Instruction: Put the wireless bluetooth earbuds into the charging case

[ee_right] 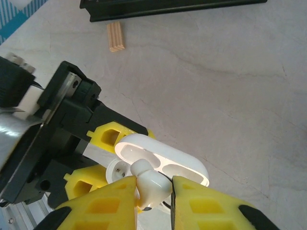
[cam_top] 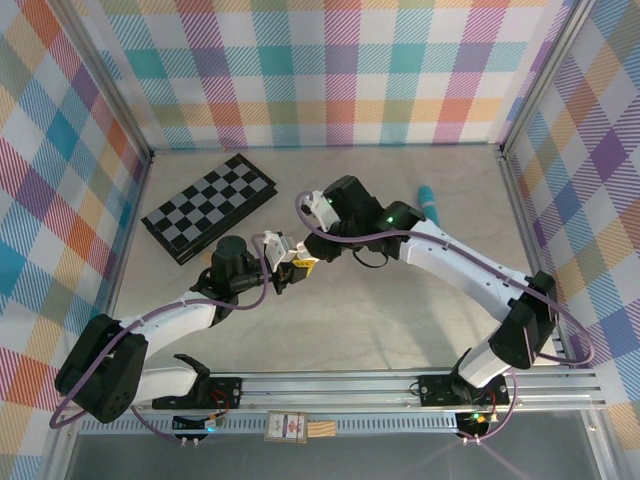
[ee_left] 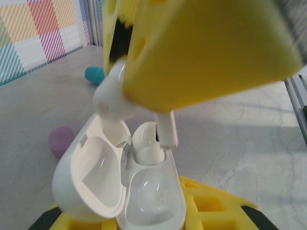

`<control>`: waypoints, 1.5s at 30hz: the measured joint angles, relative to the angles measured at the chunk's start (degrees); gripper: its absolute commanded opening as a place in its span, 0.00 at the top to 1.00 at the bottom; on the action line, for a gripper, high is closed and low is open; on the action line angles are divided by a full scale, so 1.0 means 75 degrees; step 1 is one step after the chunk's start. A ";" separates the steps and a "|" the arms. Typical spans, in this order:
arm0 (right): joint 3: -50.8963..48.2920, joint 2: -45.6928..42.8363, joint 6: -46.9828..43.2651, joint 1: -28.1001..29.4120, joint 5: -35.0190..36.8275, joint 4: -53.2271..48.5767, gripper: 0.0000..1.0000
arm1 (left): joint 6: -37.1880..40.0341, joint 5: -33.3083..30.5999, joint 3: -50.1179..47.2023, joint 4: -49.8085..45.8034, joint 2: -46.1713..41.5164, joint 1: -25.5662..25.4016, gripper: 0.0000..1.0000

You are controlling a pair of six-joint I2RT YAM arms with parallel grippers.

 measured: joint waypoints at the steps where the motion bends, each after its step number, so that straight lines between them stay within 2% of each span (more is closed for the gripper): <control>1: 0.0000 0.0038 -0.0015 0.0006 -0.0003 0.0000 0.77 | 0.0000 0.0000 0.0000 0.0000 0.0000 0.0000 0.95; 32: 0.0006 0.0280 -0.0061 0.0140 -0.0143 0.0437 0.76 | -0.0396 -0.0087 0.0041 -0.0041 -0.0108 0.0006 0.95; 45: -0.0015 0.0280 -0.0006 0.0195 -0.0224 0.0525 0.69 | -0.0434 -0.0227 0.0143 -0.0061 -0.0105 0.0006 0.95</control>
